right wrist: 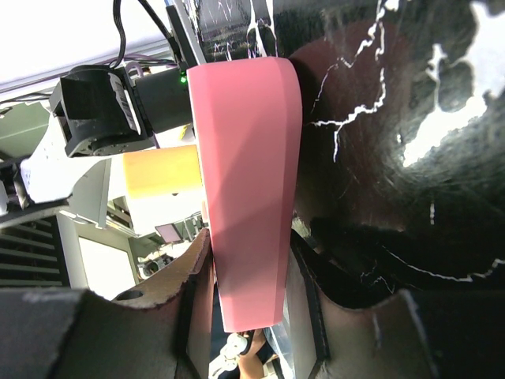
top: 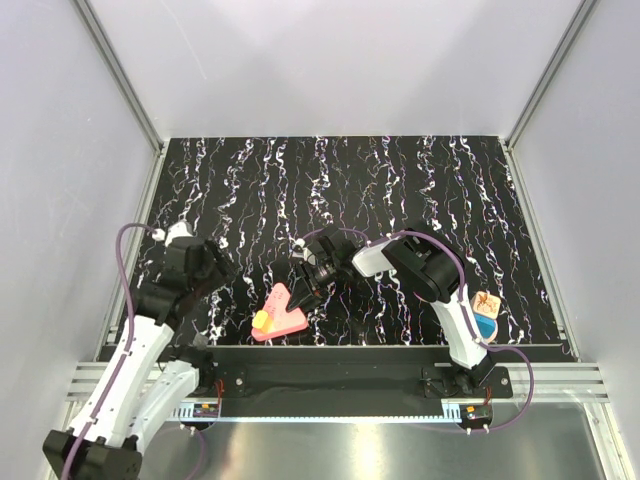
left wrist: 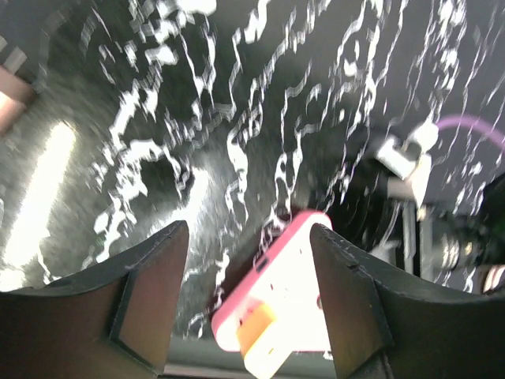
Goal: Pull the plug off the socket
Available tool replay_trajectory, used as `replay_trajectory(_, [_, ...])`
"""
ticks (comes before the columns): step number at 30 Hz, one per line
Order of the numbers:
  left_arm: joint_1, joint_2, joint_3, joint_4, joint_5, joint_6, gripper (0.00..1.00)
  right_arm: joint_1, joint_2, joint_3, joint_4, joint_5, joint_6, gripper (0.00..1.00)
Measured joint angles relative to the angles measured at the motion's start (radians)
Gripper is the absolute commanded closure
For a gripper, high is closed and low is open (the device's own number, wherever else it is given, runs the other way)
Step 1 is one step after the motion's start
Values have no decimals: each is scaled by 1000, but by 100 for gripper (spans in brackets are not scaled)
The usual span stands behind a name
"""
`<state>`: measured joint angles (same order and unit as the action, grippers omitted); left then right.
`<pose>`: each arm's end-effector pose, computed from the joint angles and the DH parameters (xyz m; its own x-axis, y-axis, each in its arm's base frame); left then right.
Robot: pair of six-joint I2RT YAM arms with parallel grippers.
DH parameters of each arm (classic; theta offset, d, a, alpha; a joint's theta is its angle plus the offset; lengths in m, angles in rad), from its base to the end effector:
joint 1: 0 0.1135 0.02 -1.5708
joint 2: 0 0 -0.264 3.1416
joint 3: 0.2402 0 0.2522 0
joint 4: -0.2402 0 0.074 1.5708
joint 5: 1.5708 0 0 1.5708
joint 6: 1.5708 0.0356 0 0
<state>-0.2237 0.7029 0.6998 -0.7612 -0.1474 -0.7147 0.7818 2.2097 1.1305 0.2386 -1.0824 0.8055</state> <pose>0.1402 -0.0265 0.2678 -0.5857 -0.5316 -0.6118 -0.3546 0.8469 -0.3963 0.2663 0.3087 0.0702 -0.9061 -0.4228 0.0124 -0.1373 0.3217 0.9368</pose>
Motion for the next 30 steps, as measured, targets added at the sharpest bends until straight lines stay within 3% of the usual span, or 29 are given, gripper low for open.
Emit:
replay_trajectory(10, [-212, -23, -64, -38, -37, -134, 34, 0, 0, 1, 0, 1, 0, 100])
replay_trajectory(17, [-273, -28, -72, -52, -13, -140, 32, 0, 0, 2, 0, 1, -1, 100])
replay_trajectory(23, [-415, 18, -72, -47, 12, -142, 24, 0, 1, 3, 0, 0, -2, 100])
replay_trajectory(30, [-550, 33, -72, -33, 11, -155, 27, 0, 1, 3, 0, 0, -3, 100])
